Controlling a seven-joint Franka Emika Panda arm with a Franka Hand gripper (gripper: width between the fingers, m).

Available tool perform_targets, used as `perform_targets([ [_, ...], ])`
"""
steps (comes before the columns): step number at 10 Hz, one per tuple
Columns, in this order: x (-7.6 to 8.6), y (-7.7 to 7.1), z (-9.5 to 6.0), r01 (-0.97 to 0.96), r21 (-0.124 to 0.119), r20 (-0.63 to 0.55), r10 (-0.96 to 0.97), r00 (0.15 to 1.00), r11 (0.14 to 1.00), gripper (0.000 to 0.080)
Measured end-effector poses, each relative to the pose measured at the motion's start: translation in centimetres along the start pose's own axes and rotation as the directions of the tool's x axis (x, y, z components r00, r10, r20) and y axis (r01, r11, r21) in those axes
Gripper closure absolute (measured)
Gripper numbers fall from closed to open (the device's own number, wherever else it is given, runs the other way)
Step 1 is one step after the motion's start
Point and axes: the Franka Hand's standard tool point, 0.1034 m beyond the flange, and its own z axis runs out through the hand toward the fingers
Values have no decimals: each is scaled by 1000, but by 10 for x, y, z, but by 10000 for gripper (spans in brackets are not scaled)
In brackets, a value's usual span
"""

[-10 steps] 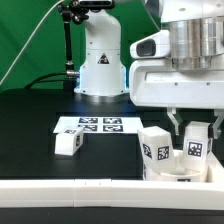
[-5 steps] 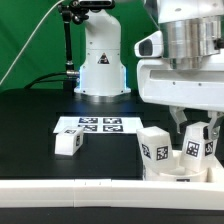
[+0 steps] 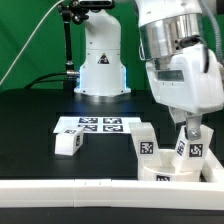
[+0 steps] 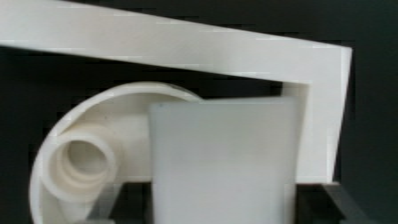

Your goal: Assemble stool

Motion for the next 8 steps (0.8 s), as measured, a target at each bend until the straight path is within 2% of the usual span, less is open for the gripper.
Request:
perform_targets([
  [1,-1,0,0,-84,13,11,84,996,996,461],
  [6,-4,1,1,-360,7,21,360,933,933,461],
  [7,-5,1,1,-466,9,31,465,885,885,461],
  [8,-4,2,1,-599,29,46,598,800,800,461],
])
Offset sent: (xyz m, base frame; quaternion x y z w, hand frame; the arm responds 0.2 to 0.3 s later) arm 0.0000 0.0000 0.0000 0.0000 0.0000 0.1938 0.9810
